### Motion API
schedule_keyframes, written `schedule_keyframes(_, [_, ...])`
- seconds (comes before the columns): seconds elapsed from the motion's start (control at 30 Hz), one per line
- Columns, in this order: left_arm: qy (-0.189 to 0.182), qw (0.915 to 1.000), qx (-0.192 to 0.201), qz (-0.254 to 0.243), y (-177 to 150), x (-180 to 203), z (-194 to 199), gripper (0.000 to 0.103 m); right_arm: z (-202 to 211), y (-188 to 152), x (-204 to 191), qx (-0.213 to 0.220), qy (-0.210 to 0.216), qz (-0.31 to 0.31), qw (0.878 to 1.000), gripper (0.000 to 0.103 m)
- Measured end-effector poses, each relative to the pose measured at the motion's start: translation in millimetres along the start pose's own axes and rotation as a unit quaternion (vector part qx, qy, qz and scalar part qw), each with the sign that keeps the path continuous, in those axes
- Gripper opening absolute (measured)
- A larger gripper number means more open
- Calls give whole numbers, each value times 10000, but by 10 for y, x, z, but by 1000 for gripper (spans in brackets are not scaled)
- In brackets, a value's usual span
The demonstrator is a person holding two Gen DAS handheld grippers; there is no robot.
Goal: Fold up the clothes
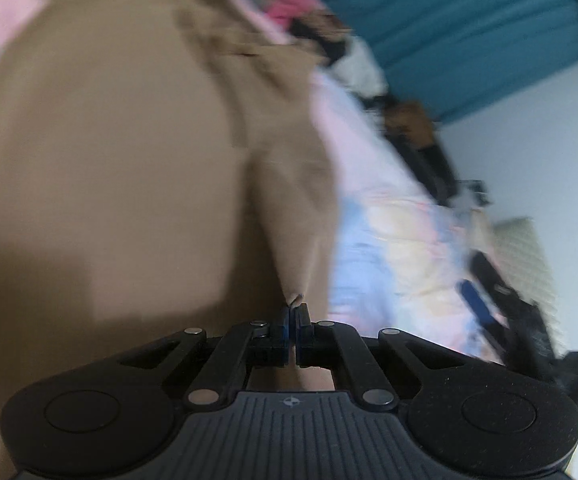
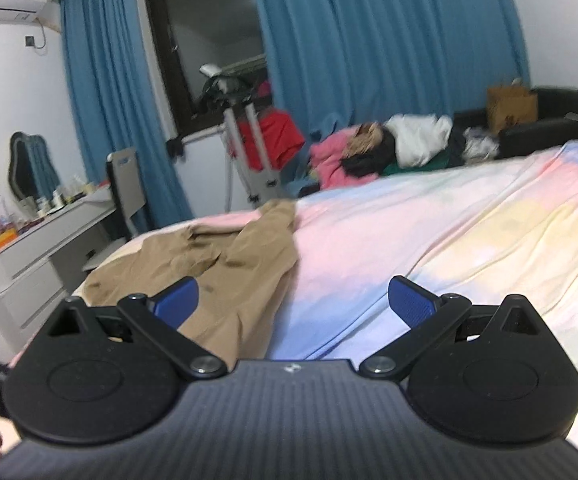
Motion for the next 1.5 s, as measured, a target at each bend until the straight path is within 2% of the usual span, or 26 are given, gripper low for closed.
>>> schedule_keyframes(0.1, [381,9991,-85,187,36,-358,-24,3,-71,-123,-81,-252,142,-185,9994,103])
schedule_keyframes(0.23, [241,9994,-164,209,-13,-392,-67,5,-143,-260,-249,-465,279,-222,9983,103])
schedule_keyframes(0.33, [73,9999,-94,32,17,-292,-26,22,-145,-298,-385,-420,269,-36,9987,103])
schedule_keyframes(0.4, [69,9999,0,-110,64,-249,23,42,-152,-322,-475,-335,240,22,9991,103])
schedule_keyframes(0.5, [95,9996,232,-161,201,-238,105,64,-177,-364,-587,-240,86,33,9997,103])
schedule_keyframes(0.7, [128,9972,686,268,862,-181,-69,73,-276,-467,-750,-296,67,187,9994,103])
schedule_keyframes(0.8, [-67,9958,807,419,1267,-85,-411,75,-343,-478,-762,-227,-69,450,9987,103])
schedule_keyframes(0.97, [374,9931,1115,17,1700,-81,-1034,74,-414,-494,-679,-165,-55,311,9994,103])
schedule_keyframes(1.07, [467,9911,1154,-480,1810,-34,-1385,69,-455,-479,-579,-121,-143,227,9996,103])
schedule_keyframes(1.1, [528,9894,1177,-660,1830,-28,-1477,64,-478,-459,-545,-95,-173,191,9996,103])
schedule_keyframes(1.13, [631,9872,1251,-762,1837,-50,-1529,57,-501,-434,-504,-59,-192,139,9997,103])
schedule_keyframes(1.17, [729,9847,1356,-818,1860,-70,-1571,37,-525,-410,-462,-20,-200,66,9998,103])
schedule_keyframes(1.2, [786,9832,1404,-857,1890,-73,-1594,12,-555,-394,-421,12,-200,-28,9998,103])
schedule_keyframes(1.23, [791,9820,1441,-928,1934,-46,-1586,3,-592,-390,-382,9,-202,-106,9997,103])
schedule_keyframes(1.3, [803,9787,1543,-1095,2031,14,-1562,3,-665,-414,-318,-55,-225,-210,9995,103])
schedule_keyframes(1.33, [865,9731,1698,-1295,2113,66,-1520,3,-700,-428,-286,-89,-237,-259,9993,103])
schedule_keyframes(1.43, [1538,9501,1971,-1867,2344,85,-1452,2,-789,-466,-235,-154,-201,-355,9990,103])
schedule_keyframes(1.47, [1736,9447,1976,-1958,2400,59,-1463,3,-817,-482,-233,-179,-182,-354,9990,103])
schedule_keyframes(1.5, [1832,9455,1878,-1928,2416,11,-1516,3,-847,-502,-238,-209,-167,-339,9991,103])
Point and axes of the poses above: each gripper's, at about its wrist camera, not at the fingertips, and z roughly against the way its jaws point, x to its right, y to its top, the point moved 10 cm from there along -z, roughly the way its jaws point, and after that the axes turned 6 degrees about x, right-handed, at the moved point
